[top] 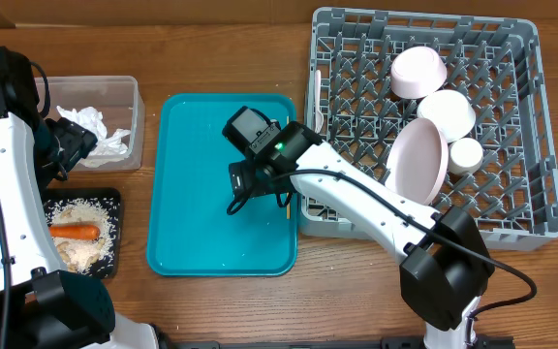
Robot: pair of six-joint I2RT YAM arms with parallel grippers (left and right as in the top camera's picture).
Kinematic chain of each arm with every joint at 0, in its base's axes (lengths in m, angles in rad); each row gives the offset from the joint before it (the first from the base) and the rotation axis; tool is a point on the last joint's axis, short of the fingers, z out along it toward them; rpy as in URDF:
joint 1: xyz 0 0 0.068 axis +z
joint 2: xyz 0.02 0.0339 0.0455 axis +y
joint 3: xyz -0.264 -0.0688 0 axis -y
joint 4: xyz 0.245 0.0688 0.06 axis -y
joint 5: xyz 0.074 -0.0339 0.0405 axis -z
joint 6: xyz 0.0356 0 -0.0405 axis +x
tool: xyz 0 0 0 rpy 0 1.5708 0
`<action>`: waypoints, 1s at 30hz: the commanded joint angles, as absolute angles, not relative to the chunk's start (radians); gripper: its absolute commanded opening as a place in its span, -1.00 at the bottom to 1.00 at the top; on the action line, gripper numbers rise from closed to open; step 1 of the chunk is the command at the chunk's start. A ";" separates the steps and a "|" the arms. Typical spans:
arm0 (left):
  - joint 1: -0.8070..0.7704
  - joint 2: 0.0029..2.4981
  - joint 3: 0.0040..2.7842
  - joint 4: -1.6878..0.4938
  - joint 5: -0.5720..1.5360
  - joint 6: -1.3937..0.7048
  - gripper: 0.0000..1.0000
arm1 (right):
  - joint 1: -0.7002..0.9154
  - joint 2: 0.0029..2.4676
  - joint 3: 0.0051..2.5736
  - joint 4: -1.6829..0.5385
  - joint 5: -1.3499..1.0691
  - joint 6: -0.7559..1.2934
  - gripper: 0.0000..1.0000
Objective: Sort waste into correct bins and load items into the dishwasher rack
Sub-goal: 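Open the right gripper off the plate and move it over the teal tray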
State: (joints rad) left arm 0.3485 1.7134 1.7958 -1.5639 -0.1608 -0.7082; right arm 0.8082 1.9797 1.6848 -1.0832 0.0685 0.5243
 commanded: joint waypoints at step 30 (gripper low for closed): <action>0.336 1.722 1.802 -1.581 0.202 -0.655 1.00 | -0.154 1.618 2.135 -1.691 0.300 0.348 1.00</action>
State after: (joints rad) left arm 0.3485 1.7134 1.7958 -1.5593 -0.0357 -0.7105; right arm -0.0750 1.6196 2.1639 -1.6939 0.3351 0.3614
